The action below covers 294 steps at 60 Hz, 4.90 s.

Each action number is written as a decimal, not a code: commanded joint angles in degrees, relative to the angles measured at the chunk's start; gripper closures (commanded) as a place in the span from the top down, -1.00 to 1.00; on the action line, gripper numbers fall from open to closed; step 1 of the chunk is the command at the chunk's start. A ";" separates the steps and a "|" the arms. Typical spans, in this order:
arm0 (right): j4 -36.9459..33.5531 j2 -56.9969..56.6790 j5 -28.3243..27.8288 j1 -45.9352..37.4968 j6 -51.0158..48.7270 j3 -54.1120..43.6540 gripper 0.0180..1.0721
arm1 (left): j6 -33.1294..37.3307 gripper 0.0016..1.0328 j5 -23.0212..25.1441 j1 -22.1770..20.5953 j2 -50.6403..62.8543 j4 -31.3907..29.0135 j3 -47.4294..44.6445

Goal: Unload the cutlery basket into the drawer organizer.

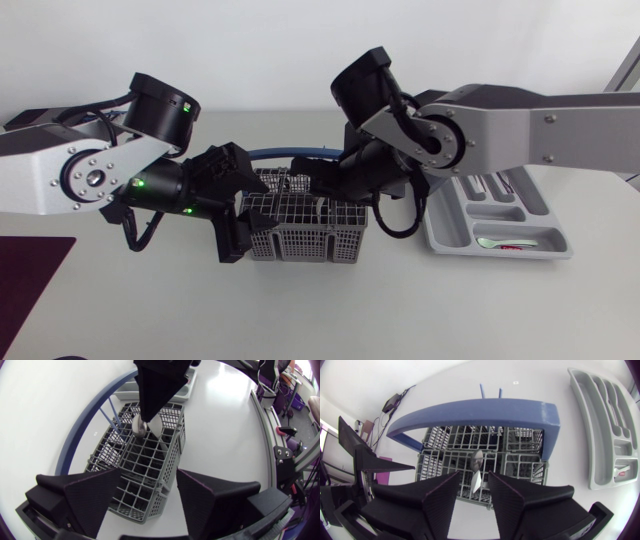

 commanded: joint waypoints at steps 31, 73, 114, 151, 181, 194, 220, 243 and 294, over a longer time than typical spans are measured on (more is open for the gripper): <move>-2.53 3.94 0.45 0.71 2.18 2.79 -0.56 | 2.88 0.88 1.64 0.23 2.16 -1.50 -0.02; -2.10 -0.19 1.42 -0.34 -1.07 1.12 -0.88 | 3.41 0.89 1.72 0.31 2.60 -1.33 -0.64; -11.15 -20.14 -8.16 -6.41 -3.27 1.82 -0.88 | 1.56 0.89 1.37 -2.15 1.02 -1.77 -0.64; -25.65 -32.18 -6.40 -31.72 -23.48 -8.02 -0.88 | -0.64 0.89 0.14 -5.40 -1.36 -2.38 -1.43; -0.51 -25.15 9.42 -44.29 -39.92 -25.16 -0.88 | -1.16 0.89 -0.47 -6.37 -2.06 -2.47 -2.05; 9.07 -16.89 13.46 -44.47 -41.50 -27.89 -0.86 | -0.81 0.89 -0.47 -6.02 -1.97 -2.12 -2.66; 16.80 -7.66 17.94 -41.39 -41.85 -31.23 -0.58 | -0.72 0.89 -0.47 -5.84 -0.57 -1.33 -2.22; 15.22 -10.21 18.73 -38.31 -38.51 -30.44 -0.03 | -0.55 0.89 -0.47 -5.14 -1.27 -1.33 -2.92; 10.38 -24.53 -14.14 -11.33 1.04 -22.61 0.41 | -1.25 0.89 -0.47 -5.75 -2.50 -1.77 -3.80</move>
